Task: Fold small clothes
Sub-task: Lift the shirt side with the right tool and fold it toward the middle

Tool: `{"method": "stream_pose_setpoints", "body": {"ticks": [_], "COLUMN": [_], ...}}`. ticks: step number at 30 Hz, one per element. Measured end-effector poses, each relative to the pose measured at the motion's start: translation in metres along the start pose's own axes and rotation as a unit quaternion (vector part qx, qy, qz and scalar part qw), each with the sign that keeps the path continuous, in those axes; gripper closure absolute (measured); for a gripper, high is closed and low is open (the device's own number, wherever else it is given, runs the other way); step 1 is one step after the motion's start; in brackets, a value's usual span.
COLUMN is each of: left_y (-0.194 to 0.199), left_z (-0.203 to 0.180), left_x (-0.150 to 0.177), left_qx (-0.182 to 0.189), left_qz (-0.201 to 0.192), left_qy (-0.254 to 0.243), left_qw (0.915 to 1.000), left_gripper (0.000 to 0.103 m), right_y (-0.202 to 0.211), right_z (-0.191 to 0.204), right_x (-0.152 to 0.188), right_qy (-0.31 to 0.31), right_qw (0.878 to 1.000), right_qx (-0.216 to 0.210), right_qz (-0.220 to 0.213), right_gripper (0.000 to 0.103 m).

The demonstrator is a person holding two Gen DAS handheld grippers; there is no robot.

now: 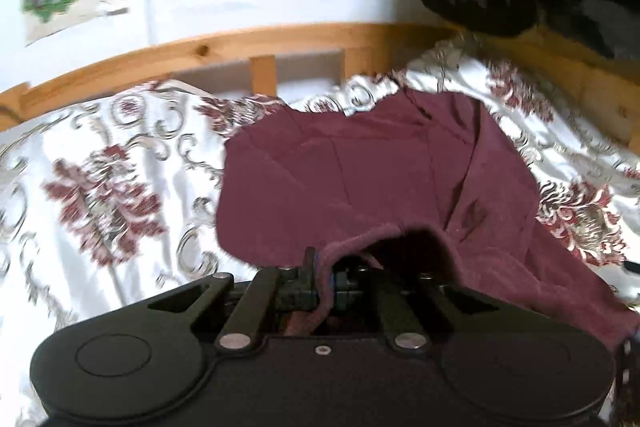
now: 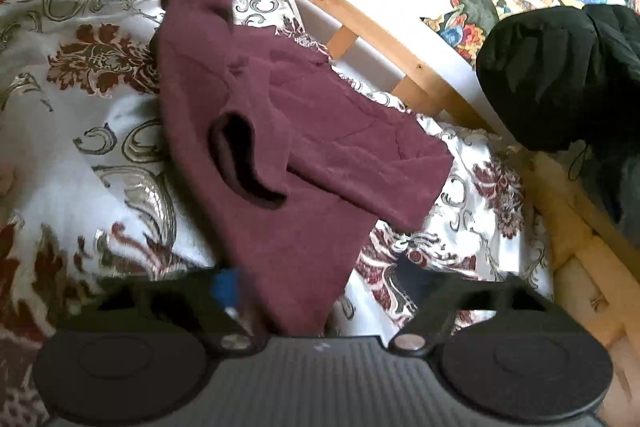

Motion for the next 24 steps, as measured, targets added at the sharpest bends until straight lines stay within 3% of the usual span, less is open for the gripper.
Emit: {"method": "stream_pose_setpoints", "body": {"ticks": [1,3,5,10,16,20,24], "left_y": [0.008,0.023,0.036,0.065,0.102,0.126,0.153], "left_z": [0.001,0.003,0.003,0.005,0.014,0.012,0.017], "left_x": [0.009,0.027,0.044,0.081,0.112,0.124,0.123], "left_qx": [-0.001,-0.001,0.001,0.009,0.042,0.077,0.111], "left_qz": [-0.006,-0.013,-0.015,-0.013,-0.012,-0.002,-0.008], "left_qy": [0.007,0.017,0.01,-0.005,0.045,0.043,0.035], "left_qw": [1.0,0.9998,0.9998,0.9999,0.998,0.9961,0.9932], "left_gripper": [0.098,0.098,0.098,0.099,0.099,0.099,0.099], "right_y": [0.003,0.009,0.015,0.041,0.081,0.115,0.146], "right_z": [0.001,0.002,0.004,-0.001,-0.014,-0.02,-0.023], "right_x": [0.001,0.002,0.0,-0.005,-0.009,-0.008,-0.009], "right_qy": [0.002,0.008,0.011,-0.007,-0.057,-0.1,-0.095], "right_qw": [1.0,1.0,1.0,1.0,0.998,0.995,0.995], "right_qx": [-0.007,-0.007,-0.015,-0.024,-0.018,-0.021,-0.027], "right_qz": [-0.002,0.001,0.003,0.001,0.007,0.016,0.013], "right_gripper": [0.055,0.083,0.096,0.097,0.097,0.097,0.097]}}
Point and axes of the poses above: each gripper's, at about its wrist camera, not at the fingertips, and y roughly against the way its jaws point, z to its left, x to its underside, the point moved 3 cm from there along -y, roughly the way its jaws point, and after that the axes turned 5 degrees about z, right-handed, at the moved point
